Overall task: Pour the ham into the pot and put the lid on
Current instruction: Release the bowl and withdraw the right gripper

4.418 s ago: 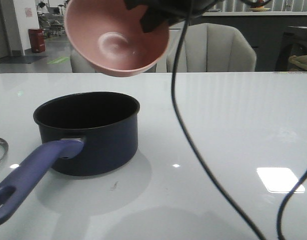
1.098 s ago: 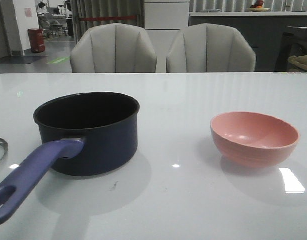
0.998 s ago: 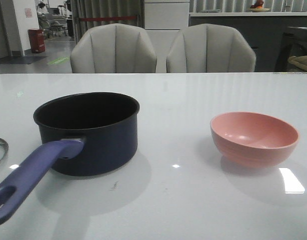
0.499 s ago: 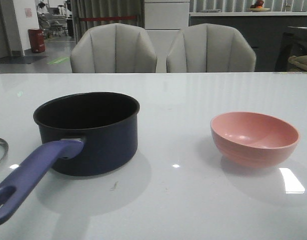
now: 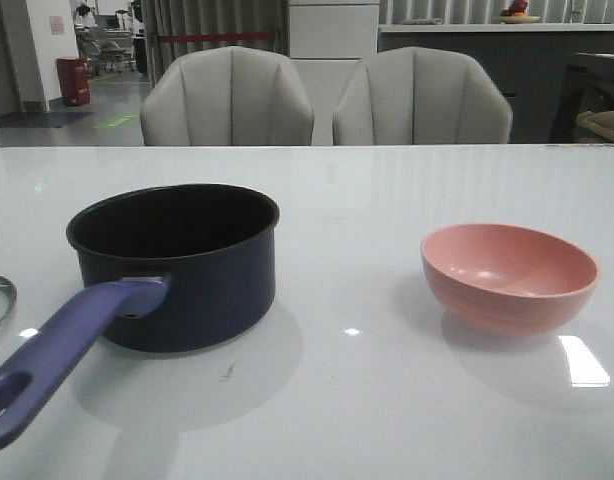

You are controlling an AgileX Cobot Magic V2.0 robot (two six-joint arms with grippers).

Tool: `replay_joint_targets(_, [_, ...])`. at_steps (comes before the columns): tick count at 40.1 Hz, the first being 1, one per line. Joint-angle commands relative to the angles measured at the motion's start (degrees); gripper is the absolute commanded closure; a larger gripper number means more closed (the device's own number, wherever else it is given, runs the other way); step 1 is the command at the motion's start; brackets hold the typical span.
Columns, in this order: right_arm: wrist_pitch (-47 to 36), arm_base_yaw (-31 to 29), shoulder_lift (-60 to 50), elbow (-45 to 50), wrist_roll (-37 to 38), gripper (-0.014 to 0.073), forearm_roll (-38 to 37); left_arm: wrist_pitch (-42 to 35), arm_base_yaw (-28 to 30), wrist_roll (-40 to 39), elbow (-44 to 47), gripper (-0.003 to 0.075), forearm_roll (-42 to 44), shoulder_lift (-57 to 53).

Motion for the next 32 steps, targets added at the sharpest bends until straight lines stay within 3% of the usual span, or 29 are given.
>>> replay_joint_targets(1, [-4.0,0.0,0.5,-1.6,-0.3,0.045,0.1,3.1,1.7,-0.3,-5.4,0.0078,-1.0,6.1])
replay_joint_targets(17, [-4.0,0.0,0.5,-1.6,-0.3,0.045,0.1,13.5,2.3,-0.3,-20.3,0.0078,2.6,29.4])
replay_joint_targets(32, [-4.0,0.0,0.5,-1.6,-0.3,0.045,0.1,21.3,4.4,-3.3,-31.8,0.0078,3.7,43.1])
